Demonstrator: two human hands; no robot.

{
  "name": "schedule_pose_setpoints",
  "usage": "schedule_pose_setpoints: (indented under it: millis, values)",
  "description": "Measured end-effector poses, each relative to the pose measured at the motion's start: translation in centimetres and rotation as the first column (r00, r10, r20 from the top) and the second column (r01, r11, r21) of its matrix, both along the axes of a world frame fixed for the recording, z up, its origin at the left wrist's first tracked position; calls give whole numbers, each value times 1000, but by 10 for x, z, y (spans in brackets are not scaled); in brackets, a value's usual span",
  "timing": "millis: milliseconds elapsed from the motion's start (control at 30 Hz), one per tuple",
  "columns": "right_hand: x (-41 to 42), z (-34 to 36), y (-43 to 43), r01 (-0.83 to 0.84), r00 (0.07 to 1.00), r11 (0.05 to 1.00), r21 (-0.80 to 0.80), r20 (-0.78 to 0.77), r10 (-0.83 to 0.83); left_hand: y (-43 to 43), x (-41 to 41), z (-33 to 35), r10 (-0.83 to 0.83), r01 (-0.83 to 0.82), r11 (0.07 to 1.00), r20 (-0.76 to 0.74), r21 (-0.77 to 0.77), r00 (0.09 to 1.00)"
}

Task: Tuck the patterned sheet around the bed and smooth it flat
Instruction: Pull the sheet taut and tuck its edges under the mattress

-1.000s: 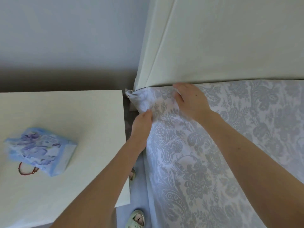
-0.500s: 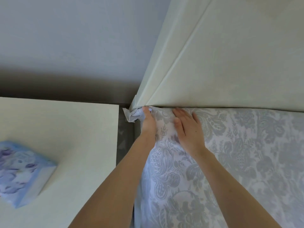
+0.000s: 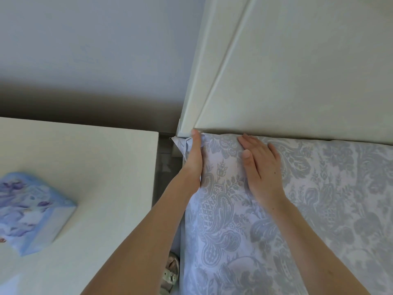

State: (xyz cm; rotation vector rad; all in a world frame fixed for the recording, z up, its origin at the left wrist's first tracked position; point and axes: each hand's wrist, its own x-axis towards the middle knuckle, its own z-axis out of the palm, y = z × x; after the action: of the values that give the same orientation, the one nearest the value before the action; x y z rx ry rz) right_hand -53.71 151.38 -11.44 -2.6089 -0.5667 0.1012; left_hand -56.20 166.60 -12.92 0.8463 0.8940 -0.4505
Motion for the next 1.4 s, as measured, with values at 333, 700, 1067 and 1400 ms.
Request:
schedule_pose_setpoints:
  millis: [333,700,1067,1400]
  values:
    - [40,129,-37,111,924,989,94,-377,-68,-31,-17,88,-129,122,991,216,47,968]
    - [71,221,-35,-38,962,942,-332,-266,-55,-49,-32,160,-275,270,961,298,58,914]
    - [71,167,6,154,944,944,-293,-239,-228,-45,-30,132,-191,147,976,308,159,932]
    - [65,163,8,-31,825,970,-240,-554,-111,-48,-15,136,-234,199,960,173,198,957]
